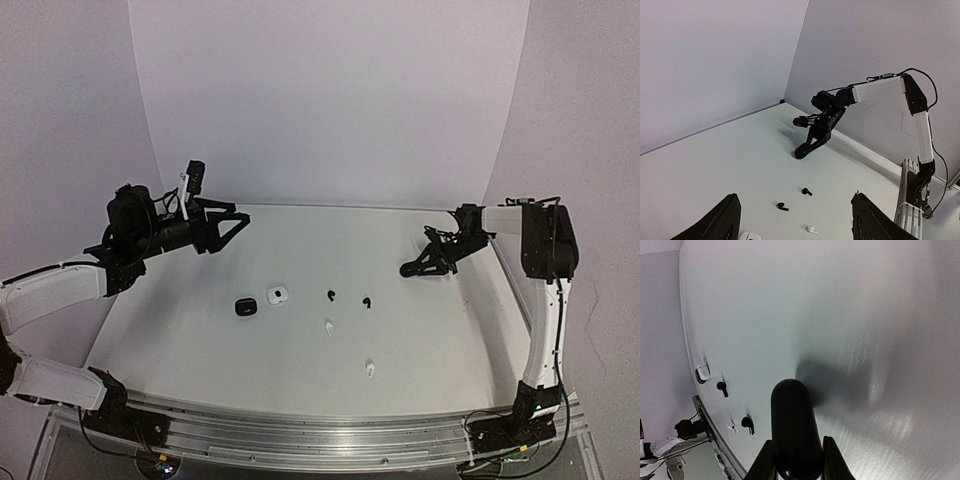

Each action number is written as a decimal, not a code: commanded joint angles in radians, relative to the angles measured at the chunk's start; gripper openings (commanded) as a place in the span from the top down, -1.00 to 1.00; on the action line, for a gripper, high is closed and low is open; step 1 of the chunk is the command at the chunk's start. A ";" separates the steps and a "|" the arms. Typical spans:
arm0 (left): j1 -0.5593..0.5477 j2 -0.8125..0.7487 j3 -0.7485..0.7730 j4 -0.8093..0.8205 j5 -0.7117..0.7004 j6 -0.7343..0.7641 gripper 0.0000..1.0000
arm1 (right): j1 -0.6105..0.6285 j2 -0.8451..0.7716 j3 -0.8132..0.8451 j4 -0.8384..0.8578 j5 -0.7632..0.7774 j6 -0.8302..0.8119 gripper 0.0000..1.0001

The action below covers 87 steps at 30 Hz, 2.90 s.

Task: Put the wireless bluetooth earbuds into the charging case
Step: Place the charging case with the earbuds at the center of the board, then pick up the charging case from the center of the board.

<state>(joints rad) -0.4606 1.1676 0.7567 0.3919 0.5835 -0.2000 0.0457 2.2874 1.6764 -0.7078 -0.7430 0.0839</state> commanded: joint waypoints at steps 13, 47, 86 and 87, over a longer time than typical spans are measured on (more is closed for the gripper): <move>0.004 0.014 0.029 0.009 0.012 0.019 -0.47 | -0.020 0.084 0.104 -0.101 0.109 -0.033 0.09; 0.010 0.119 0.083 -0.298 -0.002 0.304 -0.99 | 0.089 -0.256 0.155 -0.103 0.529 -0.009 -0.97; -0.013 0.900 0.567 -0.698 -0.009 1.047 -0.49 | 0.562 -0.469 -0.034 0.247 0.668 -0.008 -0.97; -0.017 0.903 0.564 -0.687 -0.020 1.039 -0.45 | 0.563 -0.467 -0.032 0.248 0.668 -0.008 -0.97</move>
<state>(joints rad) -0.4719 2.0533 1.3258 -0.3705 0.6109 0.8823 0.6014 1.8679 1.6337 -0.4964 -0.0784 0.0637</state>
